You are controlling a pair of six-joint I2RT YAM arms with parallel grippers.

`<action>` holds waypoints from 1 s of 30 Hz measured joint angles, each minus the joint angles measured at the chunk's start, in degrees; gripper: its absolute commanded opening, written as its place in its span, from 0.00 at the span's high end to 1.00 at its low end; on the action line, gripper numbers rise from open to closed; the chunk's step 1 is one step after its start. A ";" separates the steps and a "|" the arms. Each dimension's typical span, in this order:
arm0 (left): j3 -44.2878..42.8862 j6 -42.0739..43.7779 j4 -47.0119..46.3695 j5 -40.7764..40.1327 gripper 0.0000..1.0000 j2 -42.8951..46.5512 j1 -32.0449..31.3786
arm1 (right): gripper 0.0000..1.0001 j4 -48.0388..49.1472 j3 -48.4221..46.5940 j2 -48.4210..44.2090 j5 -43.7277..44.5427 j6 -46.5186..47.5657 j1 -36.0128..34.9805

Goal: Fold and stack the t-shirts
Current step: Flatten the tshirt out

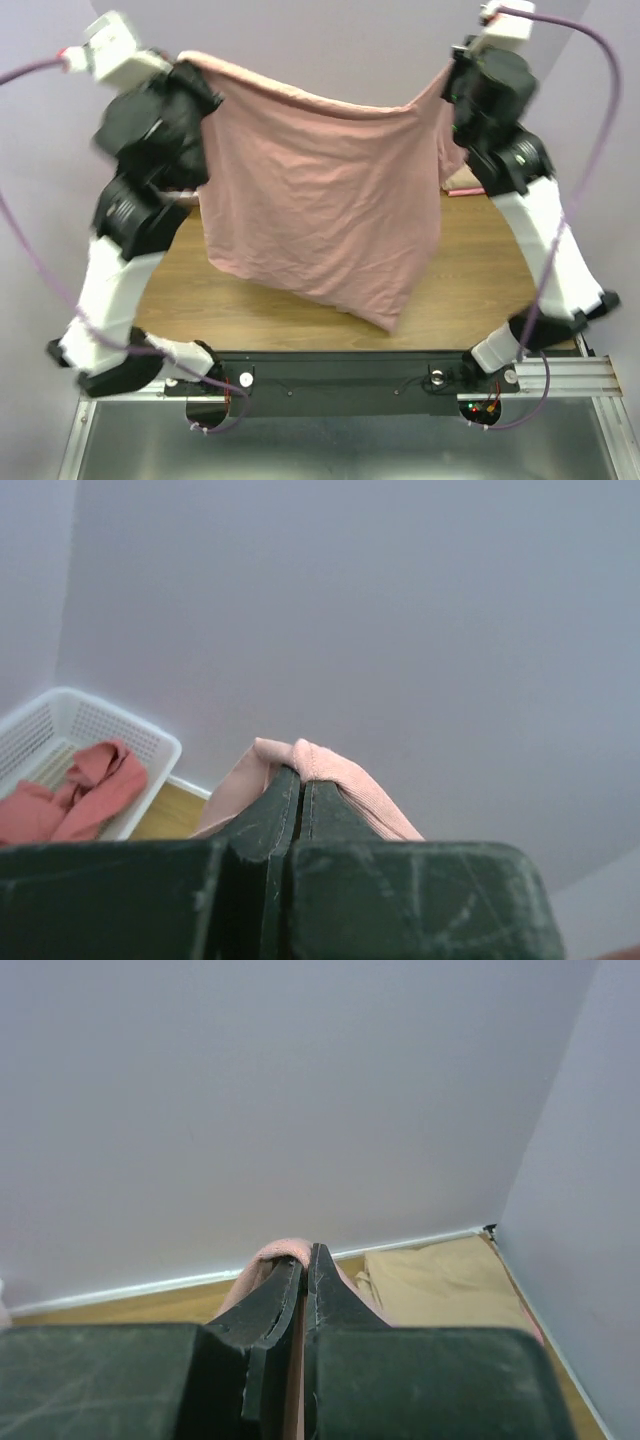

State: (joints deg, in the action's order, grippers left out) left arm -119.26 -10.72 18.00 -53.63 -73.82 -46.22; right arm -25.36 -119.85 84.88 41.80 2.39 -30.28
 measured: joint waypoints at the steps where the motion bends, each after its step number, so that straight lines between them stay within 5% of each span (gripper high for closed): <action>1: -1.44 -1.49 0.72 4.31 1.00 -2.51 3.91 | 1.00 0.04 -1.55 3.43 -1.14 0.00 1.01; 5: -6.84 -4.85 2.29 20.26 1.00 -15.04 19.02 | 1.00 0.15 -8.96 16.33 -6.71 -1.73 7.69; 10: -21.11 -6.36 7.04 33.66 1.00 -33.22 26.40 | 0.99 0.00 -22.60 28.89 -13.38 -4.31 16.70; 20: -19.87 -8.00 -1.14 47.12 1.00 -28.06 29.05 | 1.00 17.07 -16.26 18.34 -24.37 -4.17 19.98; 24: -3.76 -8.04 -8.41 48.98 1.00 -16.70 29.09 | 1.00 21.70 -2.58 6.78 -27.63 -3.17 19.71; 30: 40.70 -9.20 -21.51 46.75 1.00 3.63 29.09 | 1.00 26.86 31.69 -11.19 -36.13 -3.50 19.71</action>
State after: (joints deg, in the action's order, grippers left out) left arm -78.56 -19.92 -3.51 -6.87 -70.19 -17.12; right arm 1.50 -88.16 73.69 5.67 -1.10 -10.57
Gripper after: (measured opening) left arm 0.037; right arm 0.040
